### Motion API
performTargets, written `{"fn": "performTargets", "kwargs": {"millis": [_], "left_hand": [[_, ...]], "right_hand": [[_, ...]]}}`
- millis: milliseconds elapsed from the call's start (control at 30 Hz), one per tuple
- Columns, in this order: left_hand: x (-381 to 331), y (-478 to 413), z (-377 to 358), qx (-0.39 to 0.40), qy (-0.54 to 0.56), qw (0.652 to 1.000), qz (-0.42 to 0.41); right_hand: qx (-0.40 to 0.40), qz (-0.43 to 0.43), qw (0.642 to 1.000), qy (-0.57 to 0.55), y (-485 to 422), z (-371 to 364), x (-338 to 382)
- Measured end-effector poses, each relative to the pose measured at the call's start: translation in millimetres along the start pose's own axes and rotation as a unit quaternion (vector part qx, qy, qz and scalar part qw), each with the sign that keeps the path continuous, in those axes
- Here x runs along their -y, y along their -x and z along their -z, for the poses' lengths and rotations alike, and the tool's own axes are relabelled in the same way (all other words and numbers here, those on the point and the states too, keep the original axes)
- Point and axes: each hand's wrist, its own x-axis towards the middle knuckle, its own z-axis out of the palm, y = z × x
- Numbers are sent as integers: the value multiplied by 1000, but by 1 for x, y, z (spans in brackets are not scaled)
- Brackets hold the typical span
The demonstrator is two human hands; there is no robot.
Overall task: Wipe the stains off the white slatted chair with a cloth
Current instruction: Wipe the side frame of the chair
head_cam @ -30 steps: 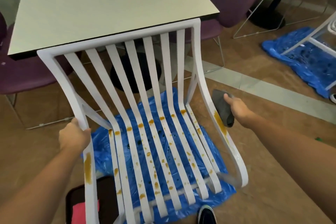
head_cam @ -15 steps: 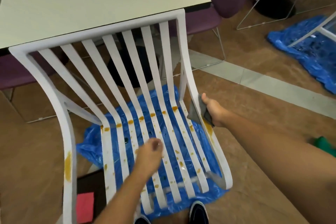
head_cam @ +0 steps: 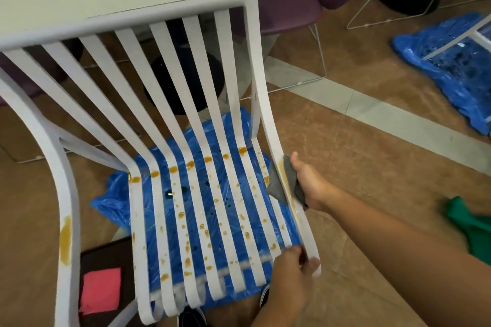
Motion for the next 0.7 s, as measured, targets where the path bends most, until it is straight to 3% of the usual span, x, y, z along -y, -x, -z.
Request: {"fn": "performTargets", "kwargs": {"millis": [267,400,567,700], "left_hand": [[2,-3,-5,-19,-56,998,-14],[1,-1,-13,-70,-92,993,6],[0,-2,-14,-65,-103,993,2],[0,2,-15,-77,-112,991,-4]], "right_hand": [[-33,56,997,28,-15,-32,64],[-21,37,997,60,1,-18,28],[-13,-34,997,69,28,15,-42],[-22,-37,998,52,27,15,-40]]}}
